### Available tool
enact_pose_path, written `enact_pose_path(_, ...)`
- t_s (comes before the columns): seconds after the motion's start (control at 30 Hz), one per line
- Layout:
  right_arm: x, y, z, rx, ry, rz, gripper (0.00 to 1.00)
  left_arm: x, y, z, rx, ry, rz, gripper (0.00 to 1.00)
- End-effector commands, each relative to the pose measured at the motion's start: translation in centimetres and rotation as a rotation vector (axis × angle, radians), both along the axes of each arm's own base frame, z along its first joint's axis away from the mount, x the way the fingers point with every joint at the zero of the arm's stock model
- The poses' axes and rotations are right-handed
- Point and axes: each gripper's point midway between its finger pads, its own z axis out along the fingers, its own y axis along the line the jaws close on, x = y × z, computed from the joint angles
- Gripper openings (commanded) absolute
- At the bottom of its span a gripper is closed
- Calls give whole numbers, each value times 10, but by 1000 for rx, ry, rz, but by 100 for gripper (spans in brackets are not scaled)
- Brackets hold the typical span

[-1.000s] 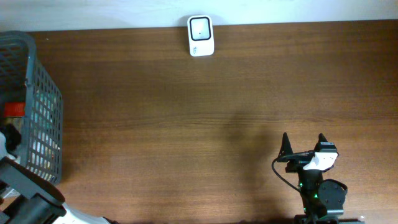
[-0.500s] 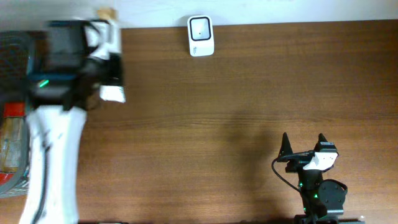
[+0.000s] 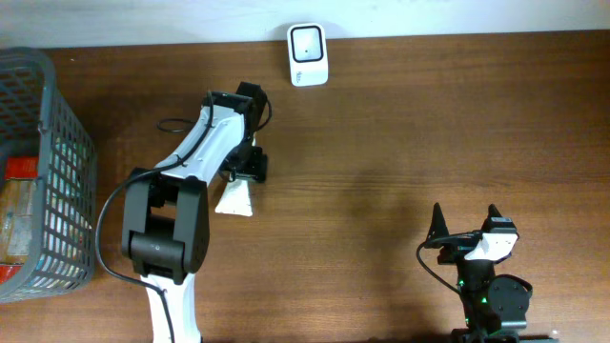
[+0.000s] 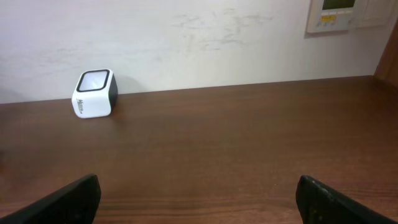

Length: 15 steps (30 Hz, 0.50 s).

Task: Scan the item barcode
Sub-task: 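Pick the white tube from the basket with the left gripper, place on table, then pick the yellow snack bag from the basket with left gripper, drop beside tube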

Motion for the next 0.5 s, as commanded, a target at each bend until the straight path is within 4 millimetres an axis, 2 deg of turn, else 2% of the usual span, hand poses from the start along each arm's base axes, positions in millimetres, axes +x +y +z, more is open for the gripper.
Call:
enact_pose_path(0.0,0,-1,-3,3,4,-3,99,22,1,51,2,-74,-19,99)
enact_pose_path(0.03,0,-1,-3,4,4,-3,99,48,5,136,-42,-257,-19,99)
enact_pose_path(0.07,0,-1,-3,3,4,-3,99,56,14,181,-61,-363,-16,99)
enact_pose_path(0.1,0,-1,-3,3,4,-3,99,57,37,273,-89,-589,9,99)
enact_pose_path(0.13,0,-1,-3,3,4,-3,99,50,54,316,-95,-698,42,99)
enact_pose_path(0.17,0,-1,-3,3,4,-3,99,33,85,363,-83,-824,100,99)
enact_pose_path(0.2,0,-1,-3,4,4,-3,99,16,116,390,-57,-897,168,99)
enact_pose_path(0.23,0,-1,-3,3,4,-3,99,-2,151,406,-20,-943,252,99)
enact_pose_path(0.27,0,-1,-3,3,4,-3,99,-30,201,411,35,-956,415,99)
enact_pose_path(0.3,0,0,-3,3,4,-3,99,-58,247,402,80,-921,600,99)
enact_pose_path(0.33,0,-1,-3,3,4,-3,99,-81,283,388,117,-872,742,99)
enact_pose_path(0.4,0,-1,-3,3,4,-3,99,-102,322,354,130,-769,866,99)
enact_pose_path(0.47,0,-1,-3,3,4,-3,99,-103,347,299,46,-650,856,100)
